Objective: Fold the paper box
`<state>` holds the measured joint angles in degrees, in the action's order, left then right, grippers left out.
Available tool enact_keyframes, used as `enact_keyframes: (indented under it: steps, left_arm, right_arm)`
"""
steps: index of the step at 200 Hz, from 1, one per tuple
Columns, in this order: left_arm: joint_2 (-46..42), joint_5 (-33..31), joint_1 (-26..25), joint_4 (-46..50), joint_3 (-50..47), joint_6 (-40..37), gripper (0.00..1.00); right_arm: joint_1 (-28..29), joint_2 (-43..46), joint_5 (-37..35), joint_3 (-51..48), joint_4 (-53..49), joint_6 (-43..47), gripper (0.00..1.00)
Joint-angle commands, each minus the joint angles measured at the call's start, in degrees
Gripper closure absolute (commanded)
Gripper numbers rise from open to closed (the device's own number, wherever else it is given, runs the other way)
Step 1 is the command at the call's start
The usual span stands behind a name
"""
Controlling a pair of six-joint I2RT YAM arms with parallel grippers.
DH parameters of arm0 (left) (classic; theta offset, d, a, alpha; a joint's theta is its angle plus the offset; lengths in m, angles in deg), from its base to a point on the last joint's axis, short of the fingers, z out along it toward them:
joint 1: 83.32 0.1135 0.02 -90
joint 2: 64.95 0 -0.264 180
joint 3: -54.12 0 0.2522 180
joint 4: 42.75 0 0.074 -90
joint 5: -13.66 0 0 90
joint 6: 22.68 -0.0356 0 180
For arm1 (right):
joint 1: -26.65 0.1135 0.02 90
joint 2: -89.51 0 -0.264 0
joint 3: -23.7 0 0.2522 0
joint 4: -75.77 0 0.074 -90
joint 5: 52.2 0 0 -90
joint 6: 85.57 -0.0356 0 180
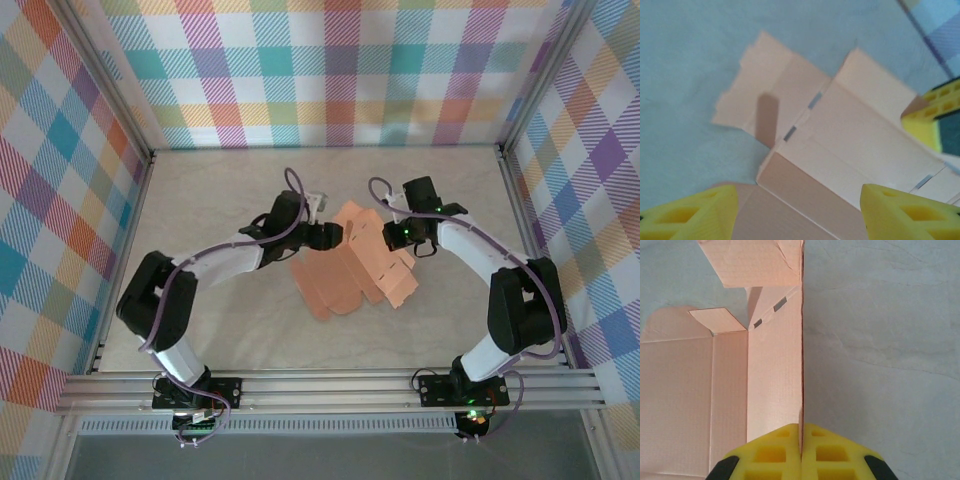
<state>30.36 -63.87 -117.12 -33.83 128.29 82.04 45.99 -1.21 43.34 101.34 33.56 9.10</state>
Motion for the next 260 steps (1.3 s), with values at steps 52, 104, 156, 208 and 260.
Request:
enact_keyframes:
  steps: [52, 104, 156, 208, 260]
  left_arm:
    - [-5.1, -0.5, 10.3, -6.3, -11.9, 7.8, 0.31]
    - [-9.2, -0.9, 14.9, -5.8, -15.8, 7.1, 0.29]
    - [-10.2, -1.5, 22.1, -6.3, -16.8, 9.7, 0.01]
    - [-6.4, -3.1, 24.0, -6.0, -14.5, 8.8, 0.00]
    - [2.3, -0.2, 24.4, -4.0, -8.8, 5.7, 0.01]
  right_arm:
    - [7.8, 6.0, -5.0, -3.8, 6.4, 15.0, 1.00]
    - [14.9, 2.7, -17.6, -2.5, 9.8, 24.4, 1.00]
    - [21.2, 0.5, -32.5, -6.0, 22.0, 34.2, 1.00]
    - [27.8, 2.0, -39.3, -12.6, 35.3, 44.4, 1.00]
    - [33.4, 0.2, -45.7, -20.9, 57.1, 59.3, 1.00]
